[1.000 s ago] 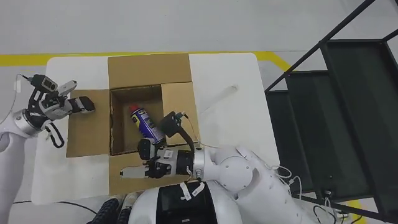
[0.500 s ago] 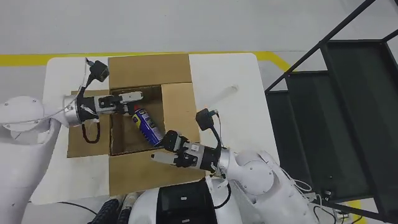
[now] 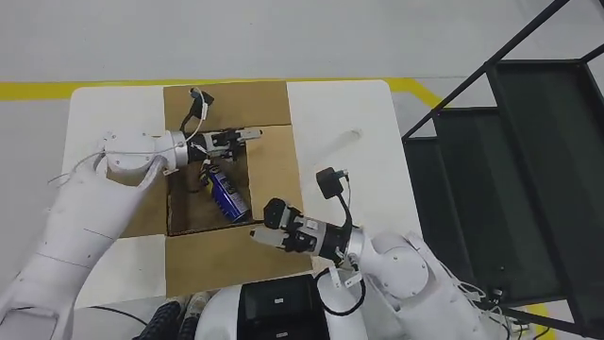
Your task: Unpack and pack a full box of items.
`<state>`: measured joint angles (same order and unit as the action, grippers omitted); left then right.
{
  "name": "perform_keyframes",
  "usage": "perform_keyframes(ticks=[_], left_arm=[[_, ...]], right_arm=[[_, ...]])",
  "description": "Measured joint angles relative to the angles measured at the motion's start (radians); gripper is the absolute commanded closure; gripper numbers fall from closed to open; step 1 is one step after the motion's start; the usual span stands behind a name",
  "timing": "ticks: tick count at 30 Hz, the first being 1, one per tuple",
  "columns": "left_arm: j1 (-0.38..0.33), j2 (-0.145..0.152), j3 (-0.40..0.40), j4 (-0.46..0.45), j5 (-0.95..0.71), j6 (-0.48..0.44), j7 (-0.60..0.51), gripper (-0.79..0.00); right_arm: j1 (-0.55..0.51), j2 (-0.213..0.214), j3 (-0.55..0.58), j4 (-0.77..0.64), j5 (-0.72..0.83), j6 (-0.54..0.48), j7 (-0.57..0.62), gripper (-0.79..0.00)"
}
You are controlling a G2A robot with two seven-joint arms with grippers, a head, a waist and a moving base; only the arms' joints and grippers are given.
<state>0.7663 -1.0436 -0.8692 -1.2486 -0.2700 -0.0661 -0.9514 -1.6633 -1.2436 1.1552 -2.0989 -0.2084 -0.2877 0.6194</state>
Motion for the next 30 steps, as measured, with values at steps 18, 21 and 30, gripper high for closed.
perform_keyframes(ticks=[18,21,30], left_arm=[[-0.030,-0.045,0.003,0.011,-0.214,-0.177,-0.140,-0.785],[-0.032,-0.054,0.015,-0.013,-0.238,-0.181,-0.158,-0.785],[-0.072,-0.097,0.085,-0.017,-0.283,-0.188,-0.174,-0.785]], right_arm=[[0.051,0.007,-0.106,-0.021,-0.082,0.056,0.033,-0.785],[0.057,0.008,-0.116,-0.027,-0.105,0.079,0.030,-0.785],[-0.021,0.021,-0.045,-0.092,-0.185,0.259,-0.068,-0.785]])
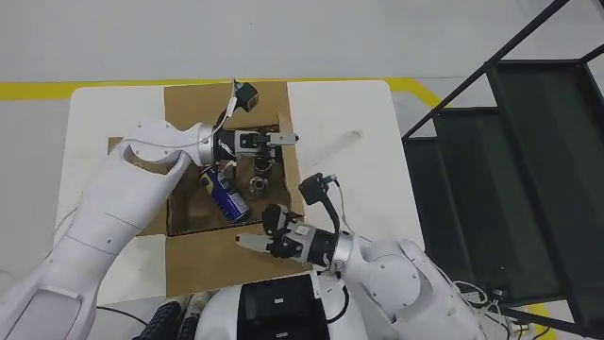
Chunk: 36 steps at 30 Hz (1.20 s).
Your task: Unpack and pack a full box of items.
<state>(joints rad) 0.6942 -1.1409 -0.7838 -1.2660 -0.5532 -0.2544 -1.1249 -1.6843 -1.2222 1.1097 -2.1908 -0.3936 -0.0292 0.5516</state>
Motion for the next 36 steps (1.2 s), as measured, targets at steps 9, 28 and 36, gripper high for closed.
perform_keyframes(ticks=[9,28,36], left_arm=[[0.009,0.021,-0.097,0.023,0.011,-0.013,-0.018,-0.785],[0.485,0.199,-0.793,-0.399,0.093,0.110,-0.150,-0.785],[0.602,0.213,-0.931,-0.380,0.010,0.110,-0.148,-0.785]], right_arm=[[-0.142,0.014,0.127,-0.030,0.006,0.091,-0.143,-0.785],[0.023,0.000,0.113,0.188,0.071,0.346,-0.156,-0.785],[0.044,-0.001,0.079,0.132,0.014,0.371,-0.167,-0.785]])
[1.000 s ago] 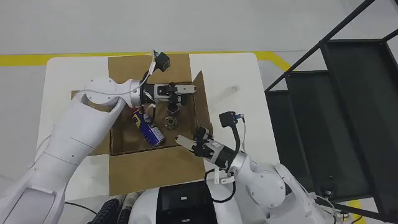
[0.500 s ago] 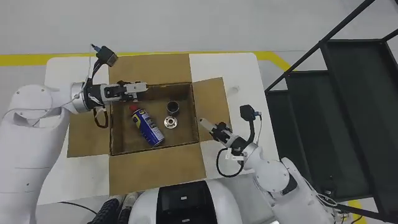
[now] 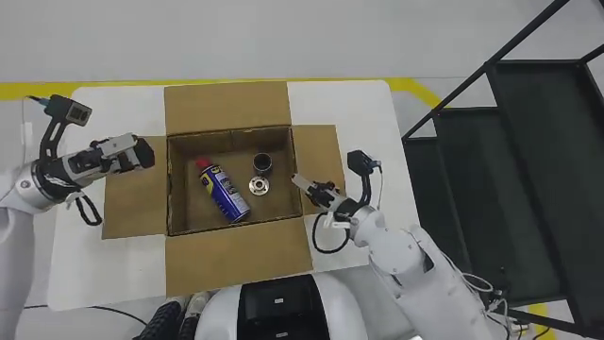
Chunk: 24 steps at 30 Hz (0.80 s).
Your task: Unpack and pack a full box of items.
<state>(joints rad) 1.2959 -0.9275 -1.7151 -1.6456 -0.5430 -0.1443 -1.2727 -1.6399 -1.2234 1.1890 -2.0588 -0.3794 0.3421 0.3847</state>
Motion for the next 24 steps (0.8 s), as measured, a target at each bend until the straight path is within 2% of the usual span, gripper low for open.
perform_keyframes(ticks=[6,10,14,19,24], left_arm=[[0.044,0.002,-0.035,0.029,-0.064,-0.016,0.006,-0.785],[0.051,0.002,-0.041,0.040,-0.077,-0.021,0.005,-0.785],[0.051,0.002,-0.040,0.039,-0.076,-0.020,0.005,-0.785],[0.051,0.002,-0.040,0.039,-0.076,-0.020,0.005,-0.785],[0.051,0.002,-0.040,0.039,-0.076,-0.020,0.005,-0.785]], right_arm=[[-0.019,0.006,-0.051,-0.142,-0.152,0.015,0.013,-0.785],[0.045,0.003,-0.121,-0.159,-0.240,0.039,0.088,-0.785],[0.165,-0.014,-0.232,-0.109,-0.316,0.088,0.167,-0.785],[0.379,-0.057,-0.396,0.050,-0.442,0.249,0.304,-0.785],[0.575,-0.116,-0.539,0.193,-0.500,0.401,0.417,-0.785]])
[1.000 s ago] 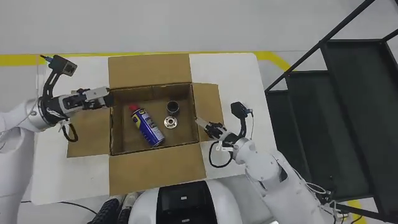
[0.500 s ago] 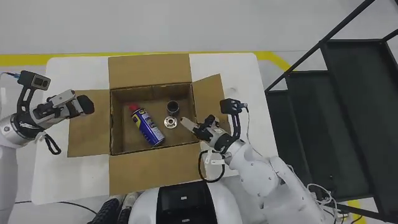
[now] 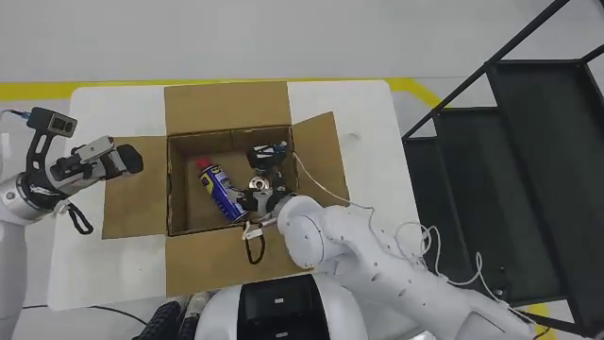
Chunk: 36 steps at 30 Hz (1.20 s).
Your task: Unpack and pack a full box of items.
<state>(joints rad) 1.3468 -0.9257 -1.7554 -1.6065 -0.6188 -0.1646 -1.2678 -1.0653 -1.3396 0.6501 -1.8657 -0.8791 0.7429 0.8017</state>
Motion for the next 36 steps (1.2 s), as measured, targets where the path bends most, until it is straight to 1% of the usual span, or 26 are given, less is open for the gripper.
perform_keyframes(ticks=[4,8,12,15,27,32,36], left_arm=[[0.000,0.000,0.000,0.000,0.000,0.000,0.000,-0.785],[0.000,0.000,0.000,0.000,0.000,0.000,0.000,-0.785],[0.000,0.000,0.000,0.000,0.000,0.000,0.000,-0.785],[0.000,0.000,0.000,0.000,0.000,0.000,0.000,-0.785],[0.000,0.000,0.000,0.000,0.000,0.000,0.000,-0.785],[0.000,0.000,0.000,0.000,0.000,0.000,0.000,-0.785],[0.000,0.000,0.000,0.000,0.000,0.000,0.000,-0.785]], right_arm=[[0.111,-0.043,-0.071,0.107,-0.030,0.066,0.042,-0.785],[0.202,-0.089,-0.118,0.239,-0.030,0.105,0.068,-0.785],[0.231,-0.121,-0.129,0.339,-0.004,0.107,0.039,-0.785],[0.229,-0.134,-0.126,0.377,0.009,0.094,0.003,-0.785],[0.226,-0.134,-0.124,0.379,0.008,0.093,0.000,-0.785],[0.172,-0.136,-0.099,0.404,0.005,0.075,-0.087,-0.785],[0.133,-0.144,-0.089,0.417,-0.007,0.084,-0.169,-0.785]])
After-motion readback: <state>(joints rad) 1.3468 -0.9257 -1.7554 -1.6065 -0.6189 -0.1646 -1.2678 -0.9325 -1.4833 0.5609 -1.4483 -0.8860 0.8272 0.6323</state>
